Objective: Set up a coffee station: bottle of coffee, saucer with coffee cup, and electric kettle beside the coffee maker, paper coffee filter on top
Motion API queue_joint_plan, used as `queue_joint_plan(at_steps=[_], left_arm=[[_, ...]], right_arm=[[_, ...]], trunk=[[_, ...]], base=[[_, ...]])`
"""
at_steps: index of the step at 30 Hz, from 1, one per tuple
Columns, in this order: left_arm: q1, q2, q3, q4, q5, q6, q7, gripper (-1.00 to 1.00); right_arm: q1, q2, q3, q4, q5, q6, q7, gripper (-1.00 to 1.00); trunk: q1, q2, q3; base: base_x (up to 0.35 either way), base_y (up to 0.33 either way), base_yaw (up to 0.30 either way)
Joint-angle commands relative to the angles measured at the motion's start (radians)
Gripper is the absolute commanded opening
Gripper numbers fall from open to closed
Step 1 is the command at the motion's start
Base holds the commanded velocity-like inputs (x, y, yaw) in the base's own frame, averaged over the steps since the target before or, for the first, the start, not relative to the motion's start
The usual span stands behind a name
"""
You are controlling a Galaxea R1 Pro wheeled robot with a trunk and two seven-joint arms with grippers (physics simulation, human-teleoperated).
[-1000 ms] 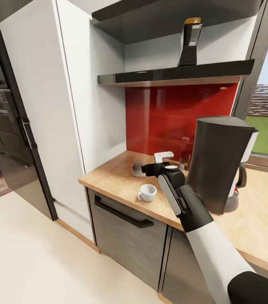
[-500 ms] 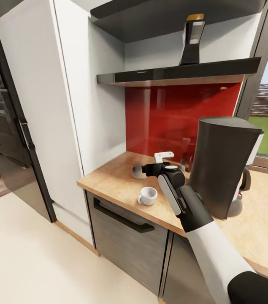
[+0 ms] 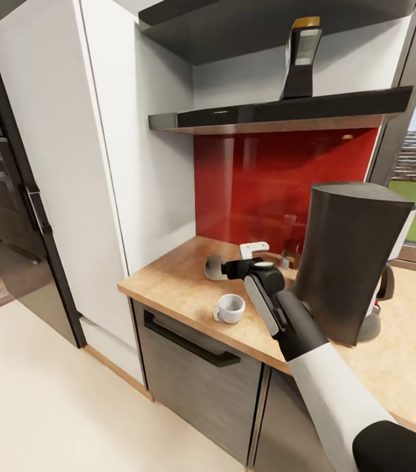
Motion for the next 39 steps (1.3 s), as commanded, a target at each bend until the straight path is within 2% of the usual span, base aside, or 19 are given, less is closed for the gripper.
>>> queue_joint_plan(at_steps=[1,13,17,29,39], left_arm=[[0.000,0.000,0.002,-0.001,0.000,-0.001,0.000,1.00],[0.000,0.000,0.001,-0.001,0.001,-0.001,-0.001,1.00],[0.000,0.000,0.000,-0.001,0.001,-0.001,-0.001,1.00],[0.000,0.000,0.000,-0.001,0.002,-0.001,-0.002,1.00],[0.000,0.000,0.000,-0.001,0.001,-0.001,-0.002,1.00]], right_arm=[[-0.001,0.000,0.001,0.006,-0.010,-0.010,-0.010,1.00],[-0.001,-0.001,0.001,0.017,-0.009,-0.026,-0.034,1.00],[-0.001,-0.022,0.001,0.014,-0.010,-0.026,-0.036,1.00],[0.000,-0.041,0.003,0.019,-0.010,-0.027,-0.035,1.00],[0.001,-0.043,0.005,0.092,-0.012,-0.031,-0.030,1.00]], trunk=[[0.000,0.000,-0.001],[0.000,0.000,-0.001],[0.000,0.000,-0.001],[0.000,0.000,-0.001],[0.000,0.000,-0.001]], base=[[0.036,0.000,0.000],[0.035,0.000,0.000],[0.070,0.000,0.000],[0.035,0.000,0.000],[0.086,0.000,0.000]])
